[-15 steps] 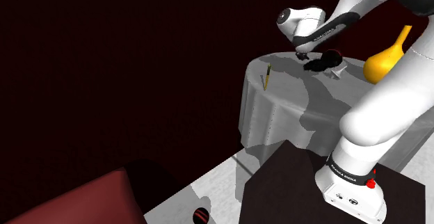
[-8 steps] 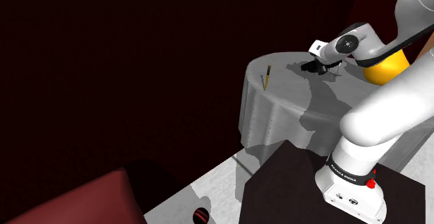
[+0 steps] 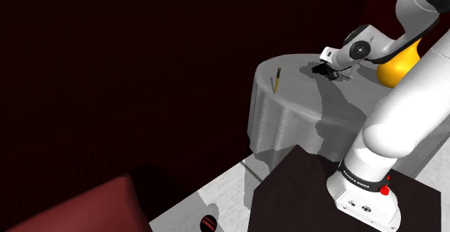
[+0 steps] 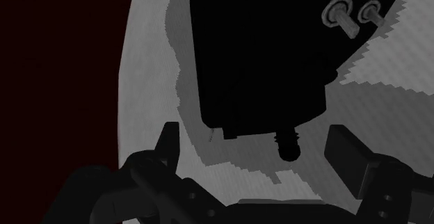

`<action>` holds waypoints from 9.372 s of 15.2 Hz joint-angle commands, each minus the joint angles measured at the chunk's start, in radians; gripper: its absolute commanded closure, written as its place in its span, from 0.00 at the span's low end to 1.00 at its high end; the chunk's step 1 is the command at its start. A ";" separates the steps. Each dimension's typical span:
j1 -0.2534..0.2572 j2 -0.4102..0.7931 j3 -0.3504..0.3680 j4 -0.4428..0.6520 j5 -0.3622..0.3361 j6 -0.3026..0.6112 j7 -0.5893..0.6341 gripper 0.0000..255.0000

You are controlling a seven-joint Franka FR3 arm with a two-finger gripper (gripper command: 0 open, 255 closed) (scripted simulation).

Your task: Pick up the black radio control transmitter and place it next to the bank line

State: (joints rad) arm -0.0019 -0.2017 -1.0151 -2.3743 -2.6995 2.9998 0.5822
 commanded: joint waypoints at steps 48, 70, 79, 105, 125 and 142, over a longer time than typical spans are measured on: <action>-0.265 0.221 0.151 0.157 0.535 0.237 -0.492 1.00; -0.436 -0.607 0.088 -0.315 1.486 -0.173 -1.980 1.00; -0.364 -0.745 0.068 -0.260 1.668 -0.414 -2.263 0.00; -0.067 -0.547 -0.081 -0.084 1.790 -0.489 -2.388 1.00; -0.063 -0.611 0.070 0.066 1.908 -0.718 -2.446 1.00; -0.022 -0.594 0.166 0.274 2.006 -0.917 -2.496 1.00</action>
State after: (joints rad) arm -0.0266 -0.7981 -0.8537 -2.1143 -0.6987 2.0930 -1.9107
